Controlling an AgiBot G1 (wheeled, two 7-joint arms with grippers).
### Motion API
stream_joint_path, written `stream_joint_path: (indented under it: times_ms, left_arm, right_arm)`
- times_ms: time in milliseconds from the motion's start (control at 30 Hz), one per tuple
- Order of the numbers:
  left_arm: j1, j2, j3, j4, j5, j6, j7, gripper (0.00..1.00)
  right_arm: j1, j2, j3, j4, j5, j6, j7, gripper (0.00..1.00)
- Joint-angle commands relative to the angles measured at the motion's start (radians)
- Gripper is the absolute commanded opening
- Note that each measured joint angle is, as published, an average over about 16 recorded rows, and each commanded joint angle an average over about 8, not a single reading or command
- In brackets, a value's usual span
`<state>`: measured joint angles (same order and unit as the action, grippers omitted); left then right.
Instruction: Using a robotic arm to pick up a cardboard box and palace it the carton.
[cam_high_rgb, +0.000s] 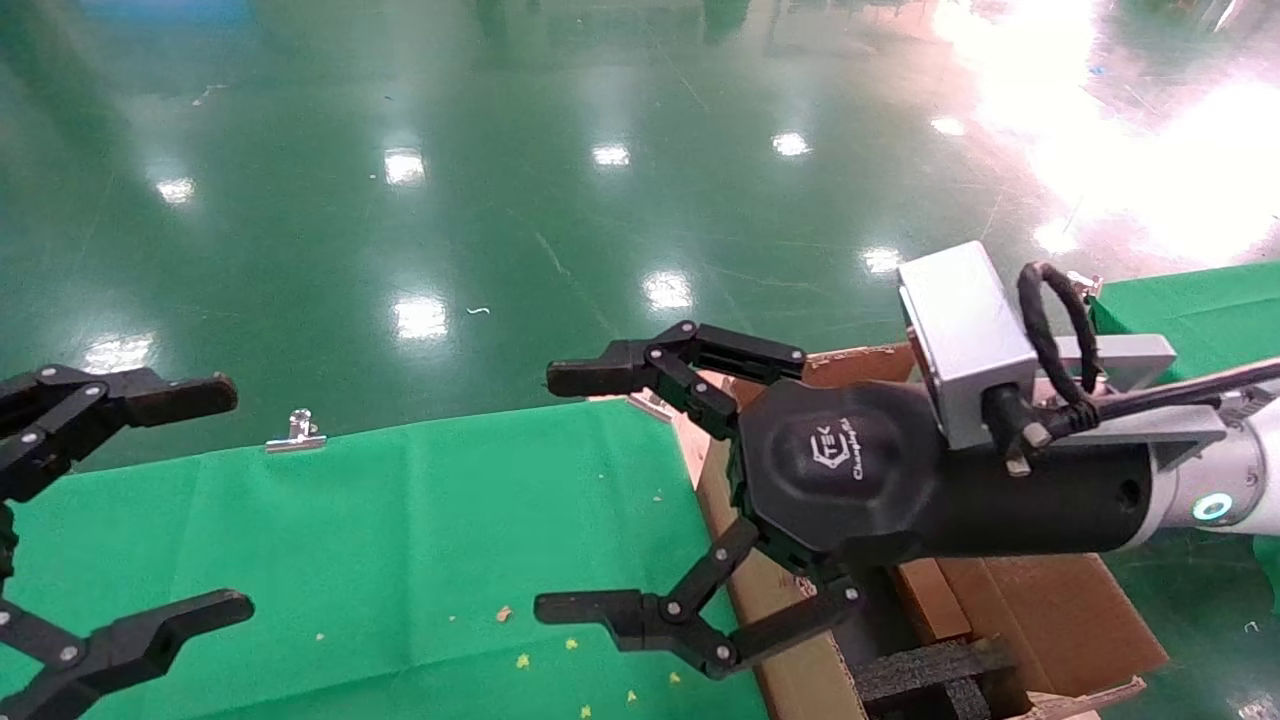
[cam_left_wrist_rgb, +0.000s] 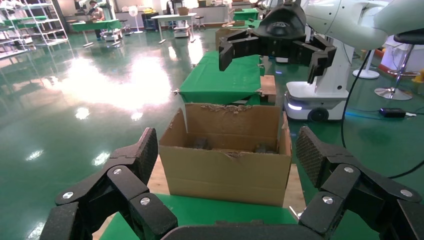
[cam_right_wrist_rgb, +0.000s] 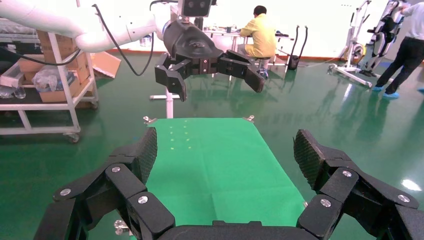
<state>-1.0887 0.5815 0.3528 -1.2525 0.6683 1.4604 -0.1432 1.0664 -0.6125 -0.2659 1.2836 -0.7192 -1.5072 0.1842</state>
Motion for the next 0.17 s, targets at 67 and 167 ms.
stream_joint_path:
  times_ms: [67, 167]
  left_arm:
    - [0.0, 0.0, 0.0, 0.0, 0.0, 0.0, 0.0, 1.0]
    - [0.0, 0.0, 0.0, 0.0, 0.0, 0.0, 0.0, 1.0]
  right_arm:
    - [-0.01, -0.002, 0.016, -0.001, 0.013, -0.014, -0.005, 1.0]
    - [-0.008, -0.002, 0.013, -0.001, 0.011, -0.011, -0.004, 1.0]
